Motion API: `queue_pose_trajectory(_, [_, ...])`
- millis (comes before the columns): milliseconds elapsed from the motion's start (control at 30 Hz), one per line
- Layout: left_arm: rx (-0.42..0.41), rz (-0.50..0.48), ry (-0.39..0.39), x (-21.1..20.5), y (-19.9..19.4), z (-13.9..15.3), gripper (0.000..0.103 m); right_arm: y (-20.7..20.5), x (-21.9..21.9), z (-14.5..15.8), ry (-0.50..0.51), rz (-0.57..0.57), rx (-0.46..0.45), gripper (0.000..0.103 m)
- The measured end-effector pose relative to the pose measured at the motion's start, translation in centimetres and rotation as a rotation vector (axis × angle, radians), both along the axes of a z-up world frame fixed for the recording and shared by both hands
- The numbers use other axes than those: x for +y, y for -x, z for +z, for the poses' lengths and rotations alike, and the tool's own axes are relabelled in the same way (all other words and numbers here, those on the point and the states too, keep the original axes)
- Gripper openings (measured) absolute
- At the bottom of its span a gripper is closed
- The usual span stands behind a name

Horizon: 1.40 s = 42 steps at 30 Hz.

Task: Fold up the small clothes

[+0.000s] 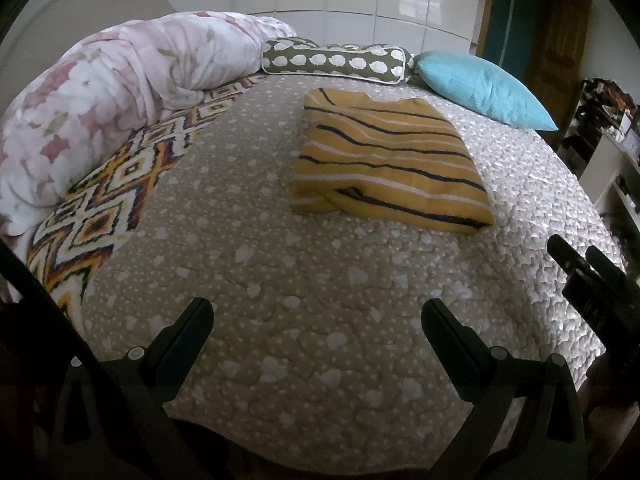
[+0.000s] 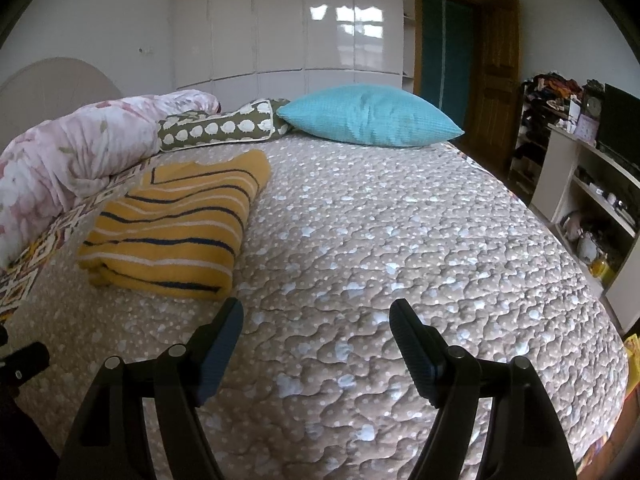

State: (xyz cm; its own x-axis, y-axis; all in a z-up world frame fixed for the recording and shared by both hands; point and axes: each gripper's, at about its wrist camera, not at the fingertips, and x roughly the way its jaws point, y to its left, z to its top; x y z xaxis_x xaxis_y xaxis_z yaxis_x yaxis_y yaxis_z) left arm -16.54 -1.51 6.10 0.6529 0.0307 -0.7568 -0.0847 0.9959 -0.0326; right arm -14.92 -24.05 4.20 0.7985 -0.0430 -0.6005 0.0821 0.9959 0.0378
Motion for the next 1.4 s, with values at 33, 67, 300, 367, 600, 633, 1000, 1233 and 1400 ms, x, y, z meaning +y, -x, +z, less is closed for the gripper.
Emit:
queue_pose_trajectory(33, [0.004, 0.002, -0.002, 0.0, 0.0, 0.0, 0.103, 0.0, 0.0, 0.0, -0.001, 0.0, -0.001, 0.081])
queue_pose_trajectory(67, [0.009, 0.002, -0.004, 0.0, -0.1, -0.2, 0.103, -0.1, 0.1, -0.1, 0.002, 0.002, 0.003, 0.082])
queue_pose_trajectory(300, [0.038, -0.014, -0.03, -0.1, -0.5, -1.3, 0.103, -0.3, 1.7, -0.5, 0.041, 0.039, 0.018, 0.082])
queue_pose_trajectory(367, [0.048, -0.013, -0.039, 0.0, -0.6, -1.6, 0.103, -0.4, 2.0, -0.5, 0.049, 0.045, 0.019, 0.082])
queue_pose_trajectory(600, [0.099, -0.013, -0.091, -0.1, -1.3, -2.8, 0.103, -0.7, 2.9, -1.0, 0.064, 0.059, 0.04, 0.082])
queue_pose_trajectory(633, [0.106, -0.016, -0.093, -0.1, -1.3, -2.9, 0.103, -0.7, 3.0, -1.0, 0.061, 0.061, 0.044, 0.082])
queue_pose_trajectory(1000, [0.143, -0.038, -0.095, -0.7, -1.7, -3.7, 0.103, -0.9, 2.8, -1.4, 0.052, 0.056, 0.055, 0.082])
queue_pose_trajectory(1233, [0.163, -0.038, -0.077, -0.5, -1.9, -4.1, 0.103, -1.1, 2.5, -1.6, 0.044, 0.056, 0.064, 0.082])
queue_pose_trajectory(1400, [0.178, -0.039, -0.067, -0.2, -2.2, -4.7, 0.103, -1.2, 2.7, -1.8, 0.05, 0.063, 0.069, 0.082])
